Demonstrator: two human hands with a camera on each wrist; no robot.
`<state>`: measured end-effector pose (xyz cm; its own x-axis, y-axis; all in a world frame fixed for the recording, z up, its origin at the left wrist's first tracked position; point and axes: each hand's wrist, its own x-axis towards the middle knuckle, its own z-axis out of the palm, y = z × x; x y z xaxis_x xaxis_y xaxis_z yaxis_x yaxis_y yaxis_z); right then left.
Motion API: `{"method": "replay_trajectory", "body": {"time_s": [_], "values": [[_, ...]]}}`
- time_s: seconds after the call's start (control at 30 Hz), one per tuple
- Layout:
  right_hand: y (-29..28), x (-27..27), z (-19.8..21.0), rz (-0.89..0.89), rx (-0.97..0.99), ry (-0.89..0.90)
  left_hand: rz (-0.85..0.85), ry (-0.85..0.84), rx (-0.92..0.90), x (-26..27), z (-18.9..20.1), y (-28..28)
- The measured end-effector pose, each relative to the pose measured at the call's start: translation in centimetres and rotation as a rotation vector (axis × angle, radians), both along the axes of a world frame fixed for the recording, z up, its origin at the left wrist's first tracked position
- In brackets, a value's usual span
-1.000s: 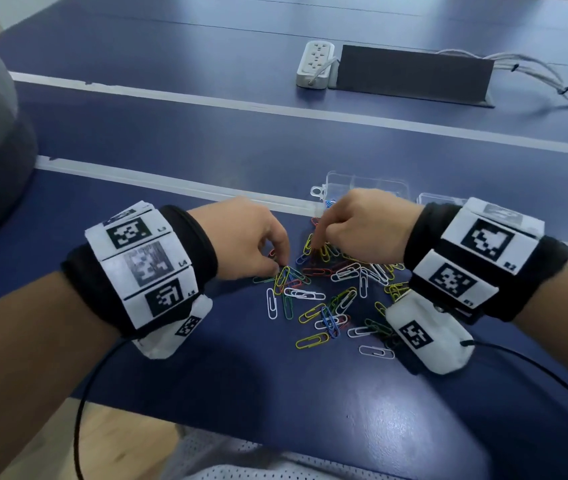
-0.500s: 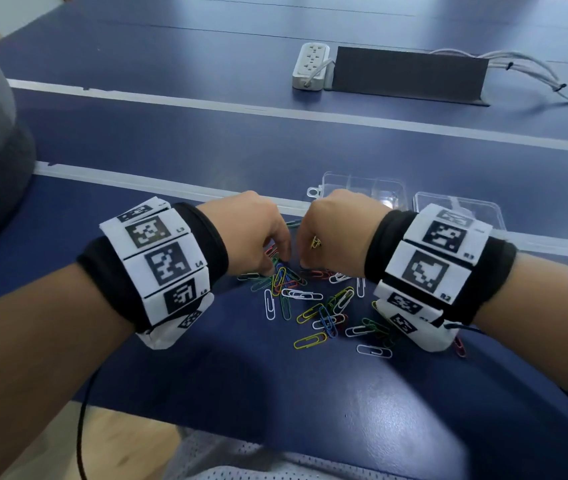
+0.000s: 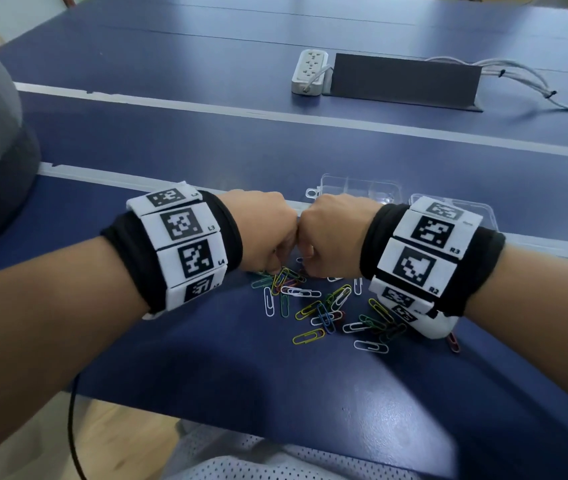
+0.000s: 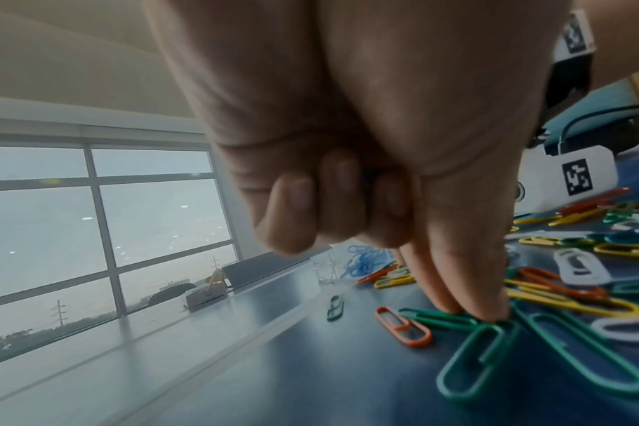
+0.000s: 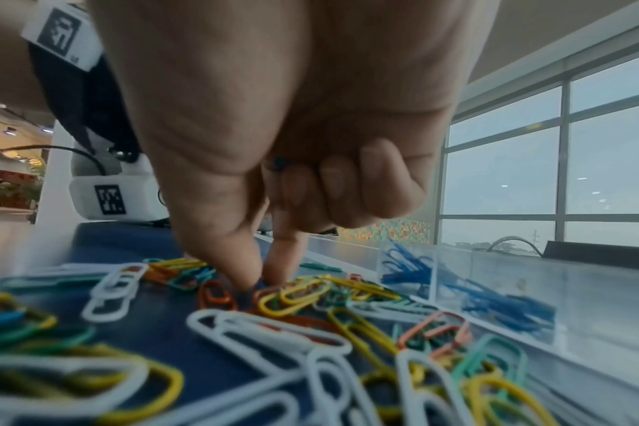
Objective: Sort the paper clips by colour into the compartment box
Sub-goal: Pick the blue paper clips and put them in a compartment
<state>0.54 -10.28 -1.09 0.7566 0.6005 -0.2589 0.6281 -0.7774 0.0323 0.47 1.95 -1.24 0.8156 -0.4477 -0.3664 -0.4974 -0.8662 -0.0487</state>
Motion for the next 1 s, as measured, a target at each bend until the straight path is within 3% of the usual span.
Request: {"method": "replay_trajectory", "body": {"time_s": [0.17, 0.33, 0.47, 0.57, 0.77, 0.9, 1.0], "values": [[-0.8, 0.9, 0.2, -0.129, 0.171, 0.025, -0.061, 0.018, 0.043, 0.0, -0.1, 0.0], [-3.1, 1.4, 0.1, -0.452, 0.491, 0.385, -0.089, -0.006, -0.007, 0.8, -0.4, 0.3], [-4.9, -0.1, -1.0, -0.433, 0.539, 0.644, -0.014, 0.017, -0.209, 1.2, -0.2, 0.6], [-5.3, -1.7, -1.0, -0.318, 0.462, 0.600, 0.074, 0.028, -0.259, 1.0, -0.2, 0.5], [-3.4, -4.1, -1.5, -0.172, 0.200, 0.259, 0.035, 0.014, -0.211, 0.8, -0.7, -0.3], [-2.7, -4.7, -1.3, -0.170, 0.094, 0.208, 0.009, 0.055, -0.214, 1.0, -0.6, -0.3], [-2.7, -4.6, -0.7, -0.170, 0.119, 0.190, 0.009, 0.013, -0.221, 1.3, -0.2, -0.4]]}}
